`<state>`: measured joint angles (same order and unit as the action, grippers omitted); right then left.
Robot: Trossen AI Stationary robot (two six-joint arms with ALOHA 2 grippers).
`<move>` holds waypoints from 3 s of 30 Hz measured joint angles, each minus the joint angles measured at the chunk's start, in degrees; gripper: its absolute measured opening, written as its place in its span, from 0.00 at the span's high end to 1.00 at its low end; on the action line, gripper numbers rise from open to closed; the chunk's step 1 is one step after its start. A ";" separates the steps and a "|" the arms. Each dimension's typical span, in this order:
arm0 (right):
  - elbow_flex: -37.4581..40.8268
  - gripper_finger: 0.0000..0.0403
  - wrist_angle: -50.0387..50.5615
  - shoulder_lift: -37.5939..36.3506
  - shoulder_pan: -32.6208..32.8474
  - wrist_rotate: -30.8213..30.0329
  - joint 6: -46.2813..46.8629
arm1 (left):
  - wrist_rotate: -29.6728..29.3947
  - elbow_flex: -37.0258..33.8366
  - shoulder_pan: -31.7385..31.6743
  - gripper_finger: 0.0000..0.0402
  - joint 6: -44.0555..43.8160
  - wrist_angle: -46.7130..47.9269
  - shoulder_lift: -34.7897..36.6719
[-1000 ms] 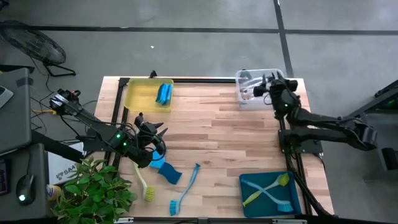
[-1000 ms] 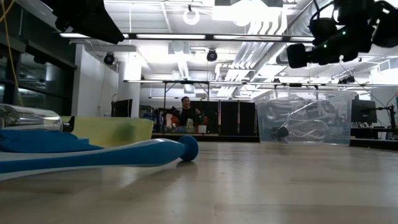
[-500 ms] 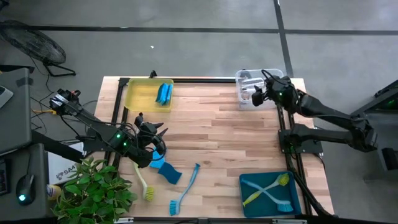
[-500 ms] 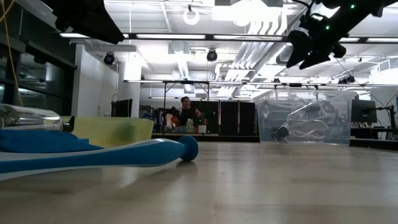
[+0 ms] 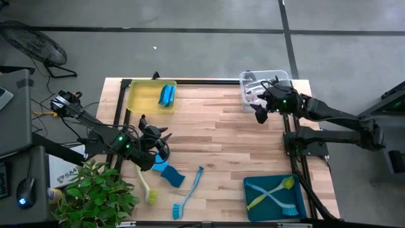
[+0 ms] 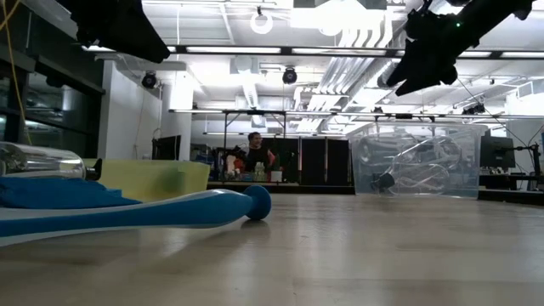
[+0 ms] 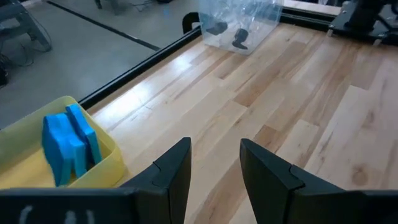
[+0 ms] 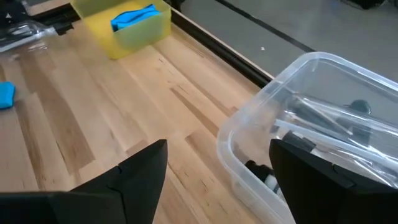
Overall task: Pick & Place Kitchen Sink Supplies
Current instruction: Put the blue dish brush into the blue bin
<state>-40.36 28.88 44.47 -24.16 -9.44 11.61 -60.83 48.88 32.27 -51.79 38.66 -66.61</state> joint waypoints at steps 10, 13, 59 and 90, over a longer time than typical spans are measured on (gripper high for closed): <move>0.02 0.32 0.00 0.02 6.47 -6.44 0.40 | 8.06 0.00 -0.02 0.67 6.55 -9.31 -0.02; 0.02 0.32 0.00 0.02 7.84 -7.10 1.15 | 9.47 0.00 -0.02 0.67 6.65 -10.75 -0.03; 0.04 0.32 6.94 0.20 18.25 -12.56 9.42 | 51.41 0.00 -1.53 0.67 3.94 -42.38 -27.17; 0.04 0.32 7.29 0.20 23.21 -14.66 10.55 | 50.60 5.12 -1.51 0.67 -8.54 -40.69 -31.88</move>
<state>-40.32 36.17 44.66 -0.95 -24.10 22.16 -10.23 54.01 30.76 -60.33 -2.03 -98.49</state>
